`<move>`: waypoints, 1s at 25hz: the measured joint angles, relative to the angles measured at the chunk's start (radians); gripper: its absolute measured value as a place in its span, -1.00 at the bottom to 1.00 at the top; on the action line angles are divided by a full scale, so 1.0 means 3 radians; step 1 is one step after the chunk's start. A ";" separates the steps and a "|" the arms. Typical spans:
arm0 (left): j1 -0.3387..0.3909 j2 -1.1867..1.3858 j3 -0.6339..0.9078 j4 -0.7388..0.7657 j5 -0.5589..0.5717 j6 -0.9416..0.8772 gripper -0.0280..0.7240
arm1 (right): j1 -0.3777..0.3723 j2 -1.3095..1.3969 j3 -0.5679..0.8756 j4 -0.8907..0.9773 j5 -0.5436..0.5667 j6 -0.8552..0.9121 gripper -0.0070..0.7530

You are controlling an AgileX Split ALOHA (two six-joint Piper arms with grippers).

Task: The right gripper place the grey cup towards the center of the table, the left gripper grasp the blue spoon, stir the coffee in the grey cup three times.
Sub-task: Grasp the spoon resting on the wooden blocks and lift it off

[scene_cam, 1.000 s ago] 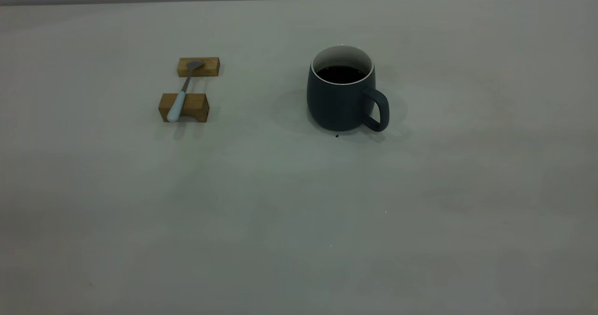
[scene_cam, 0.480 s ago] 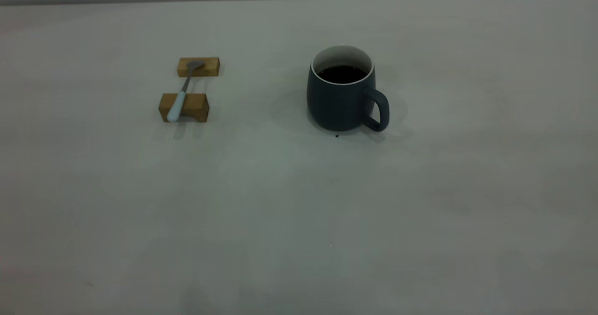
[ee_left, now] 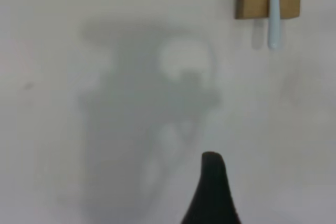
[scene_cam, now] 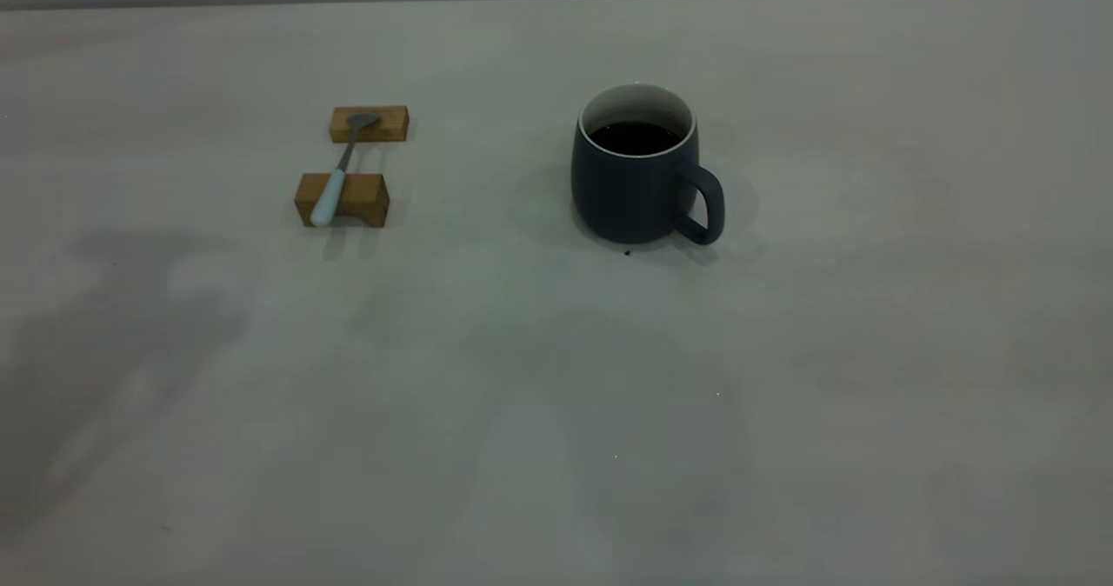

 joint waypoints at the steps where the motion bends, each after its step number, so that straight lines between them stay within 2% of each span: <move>1: -0.0054 0.0206 -0.0143 -0.0003 -0.0013 0.0000 0.86 | 0.0000 0.0000 0.0000 0.0000 0.0000 0.0000 0.56; 6: -0.0257 0.1205 -0.0738 -0.0067 0.0032 -0.0003 0.86 | 0.0000 0.0000 0.0000 0.0000 0.0000 0.0000 0.56; 9: -0.0300 0.1582 -0.0955 -0.0106 0.0041 -0.0003 0.86 | 0.0000 0.0000 0.0003 0.0000 0.0000 0.0000 0.56; 13: -0.0296 0.1822 -0.1005 -0.0163 0.0012 -0.0003 0.86 | 0.0000 0.0000 0.0003 0.0000 0.0000 0.0000 0.56; 20: -0.0296 0.2113 -0.1025 -0.0213 -0.0268 0.0033 0.86 | 0.0000 0.0000 0.0003 0.0000 0.0000 0.0000 0.56; 25: -0.0340 0.2276 -0.1044 -0.0381 -0.0538 0.0218 0.75 | 0.0000 0.0000 0.0003 0.0000 0.0000 0.0000 0.56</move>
